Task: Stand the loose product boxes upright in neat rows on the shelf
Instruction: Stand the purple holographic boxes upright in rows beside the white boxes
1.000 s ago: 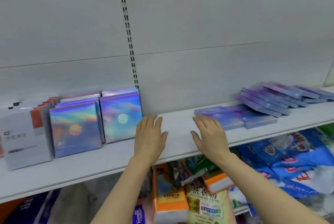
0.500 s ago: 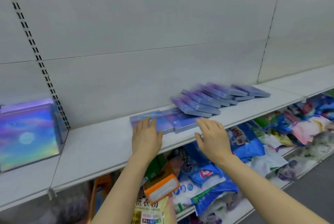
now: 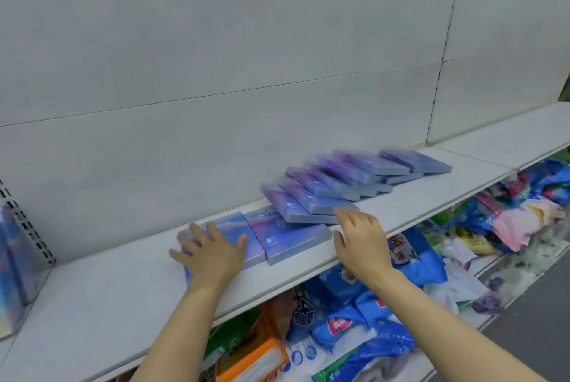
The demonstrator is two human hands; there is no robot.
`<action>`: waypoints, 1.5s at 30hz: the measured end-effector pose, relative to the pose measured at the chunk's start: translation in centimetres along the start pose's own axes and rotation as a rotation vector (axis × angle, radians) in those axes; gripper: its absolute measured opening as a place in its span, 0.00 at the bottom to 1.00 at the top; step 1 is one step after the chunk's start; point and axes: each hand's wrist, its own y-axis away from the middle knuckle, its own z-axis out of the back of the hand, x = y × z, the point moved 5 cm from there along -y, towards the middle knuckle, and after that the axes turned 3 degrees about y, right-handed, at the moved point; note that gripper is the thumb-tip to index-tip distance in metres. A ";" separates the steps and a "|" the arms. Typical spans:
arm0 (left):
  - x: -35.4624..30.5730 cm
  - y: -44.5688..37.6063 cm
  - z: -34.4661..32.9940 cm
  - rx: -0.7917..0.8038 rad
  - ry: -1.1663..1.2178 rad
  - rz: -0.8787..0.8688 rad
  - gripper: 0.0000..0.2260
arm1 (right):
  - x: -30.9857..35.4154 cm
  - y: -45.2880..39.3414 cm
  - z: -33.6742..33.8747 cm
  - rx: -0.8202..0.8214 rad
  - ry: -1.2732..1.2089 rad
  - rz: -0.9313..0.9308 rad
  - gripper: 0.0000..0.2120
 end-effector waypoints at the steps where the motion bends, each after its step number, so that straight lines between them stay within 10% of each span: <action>1: 0.3 -0.3 -0.1 0.036 0.036 0.059 0.46 | -0.2 -0.3 -0.4 0.003 -0.009 -0.008 0.19; 11: 1.7 -0.9 0.0 0.072 0.201 0.311 0.70 | -5.6 -3.0 -0.7 -0.009 -0.035 0.012 0.22; 23: 3.1 4.4 3.0 -0.282 0.581 0.629 0.61 | -13.7 -8.3 -3.8 0.180 -0.101 0.039 0.22; 28: 8.2 7.6 0.6 -0.385 0.797 0.648 0.28 | -12.7 -11.2 -5.6 0.287 -0.125 0.076 0.17; 38: 10.2 7.8 -3.1 -0.850 1.394 0.549 0.29 | -6.8 -9.0 -0.4 -0.143 -0.298 0.152 0.11; 45: 3.8 9.7 1.4 -0.930 1.623 0.300 0.21 | -7.6 -7.1 -4.1 0.485 -0.616 -0.181 0.14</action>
